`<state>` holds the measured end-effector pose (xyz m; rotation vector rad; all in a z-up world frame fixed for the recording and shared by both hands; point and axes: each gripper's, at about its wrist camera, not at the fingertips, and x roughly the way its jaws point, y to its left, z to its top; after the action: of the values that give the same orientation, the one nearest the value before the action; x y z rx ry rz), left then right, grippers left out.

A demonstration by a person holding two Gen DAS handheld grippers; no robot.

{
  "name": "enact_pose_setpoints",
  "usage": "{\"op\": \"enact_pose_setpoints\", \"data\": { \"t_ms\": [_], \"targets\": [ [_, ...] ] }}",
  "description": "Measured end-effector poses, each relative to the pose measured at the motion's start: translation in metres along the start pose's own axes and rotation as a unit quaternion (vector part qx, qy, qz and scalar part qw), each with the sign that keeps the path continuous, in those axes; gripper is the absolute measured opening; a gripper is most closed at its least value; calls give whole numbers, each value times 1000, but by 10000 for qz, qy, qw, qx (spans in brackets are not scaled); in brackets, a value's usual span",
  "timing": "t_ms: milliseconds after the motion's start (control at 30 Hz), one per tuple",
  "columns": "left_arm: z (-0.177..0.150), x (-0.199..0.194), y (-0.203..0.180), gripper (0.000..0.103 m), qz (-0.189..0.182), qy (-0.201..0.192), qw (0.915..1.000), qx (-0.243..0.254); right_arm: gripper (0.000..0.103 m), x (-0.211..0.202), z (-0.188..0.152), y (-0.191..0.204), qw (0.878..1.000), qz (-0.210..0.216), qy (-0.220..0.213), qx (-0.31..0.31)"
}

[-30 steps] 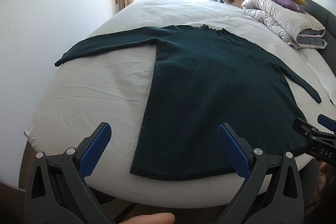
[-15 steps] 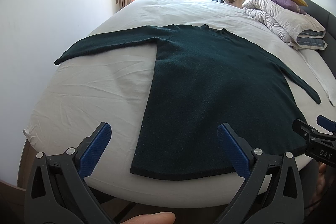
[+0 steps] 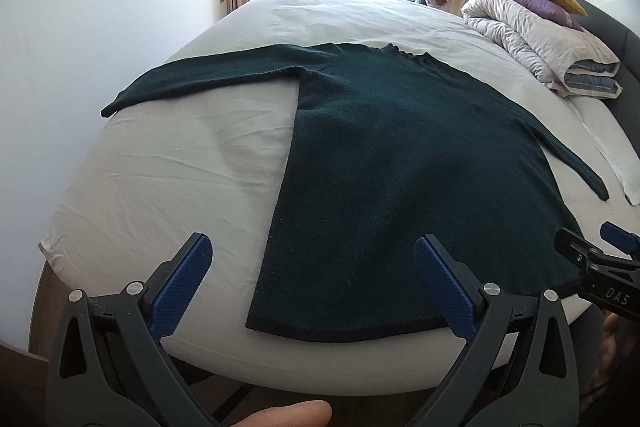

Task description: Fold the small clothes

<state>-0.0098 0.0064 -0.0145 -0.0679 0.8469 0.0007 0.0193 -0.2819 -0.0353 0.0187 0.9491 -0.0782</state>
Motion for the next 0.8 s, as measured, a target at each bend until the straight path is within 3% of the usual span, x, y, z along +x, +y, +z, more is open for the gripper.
{"op": "enact_pose_setpoints", "data": {
  "t_ms": [300,667,733,800],
  "targets": [
    [0,6,8,103,-104,34,9998,-135,103,6,0,8,9999,-22,63,-76],
    [1,14,28,103,-112,-212,9994,-230,103,14,3,21,9997,-13,127,-212],
    [2,20,37,103,-198,-143,9992,-330,103,16,5,22,9997,38,95,-213],
    [6,29,55,103,-518,-28,9965,-659,103,16,7,22,9997,149,33,-178]
  ]
}}
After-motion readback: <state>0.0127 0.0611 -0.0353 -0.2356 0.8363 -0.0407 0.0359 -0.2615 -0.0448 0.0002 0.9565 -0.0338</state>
